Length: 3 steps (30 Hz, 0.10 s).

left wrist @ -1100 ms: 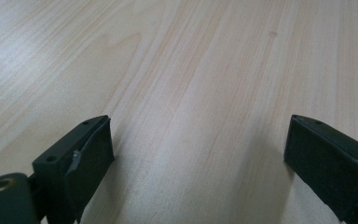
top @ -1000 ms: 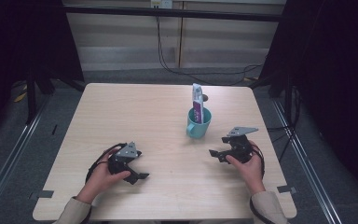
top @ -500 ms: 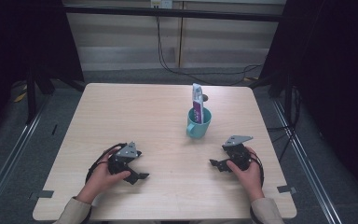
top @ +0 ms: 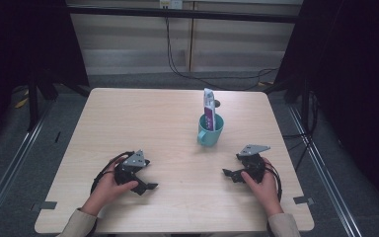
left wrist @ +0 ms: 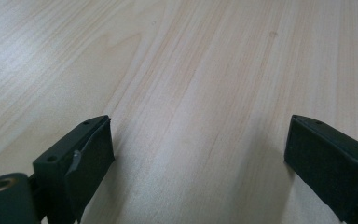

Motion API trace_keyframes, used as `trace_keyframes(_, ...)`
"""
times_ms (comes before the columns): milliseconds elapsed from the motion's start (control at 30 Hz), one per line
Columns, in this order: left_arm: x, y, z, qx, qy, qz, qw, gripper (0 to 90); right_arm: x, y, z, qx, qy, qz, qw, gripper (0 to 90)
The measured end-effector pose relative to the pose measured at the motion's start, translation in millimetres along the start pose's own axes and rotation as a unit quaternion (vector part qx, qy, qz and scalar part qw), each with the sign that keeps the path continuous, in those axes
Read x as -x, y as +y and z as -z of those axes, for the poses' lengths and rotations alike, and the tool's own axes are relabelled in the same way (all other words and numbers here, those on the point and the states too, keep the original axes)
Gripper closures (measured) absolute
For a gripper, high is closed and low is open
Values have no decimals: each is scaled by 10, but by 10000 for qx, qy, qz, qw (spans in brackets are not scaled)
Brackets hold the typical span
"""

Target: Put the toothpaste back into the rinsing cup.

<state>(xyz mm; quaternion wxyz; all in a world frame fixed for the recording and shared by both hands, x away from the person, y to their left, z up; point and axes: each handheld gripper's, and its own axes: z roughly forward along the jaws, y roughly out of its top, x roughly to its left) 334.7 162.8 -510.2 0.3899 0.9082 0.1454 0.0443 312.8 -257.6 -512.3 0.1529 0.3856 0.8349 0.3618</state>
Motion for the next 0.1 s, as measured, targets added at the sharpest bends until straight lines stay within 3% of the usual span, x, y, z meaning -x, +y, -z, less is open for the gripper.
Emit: trace_keyframes(100, -1, 0, 0, -1, -2, -1, 10000, 76, 1, 0, 0, -4, 3, 3, 10000, 133)
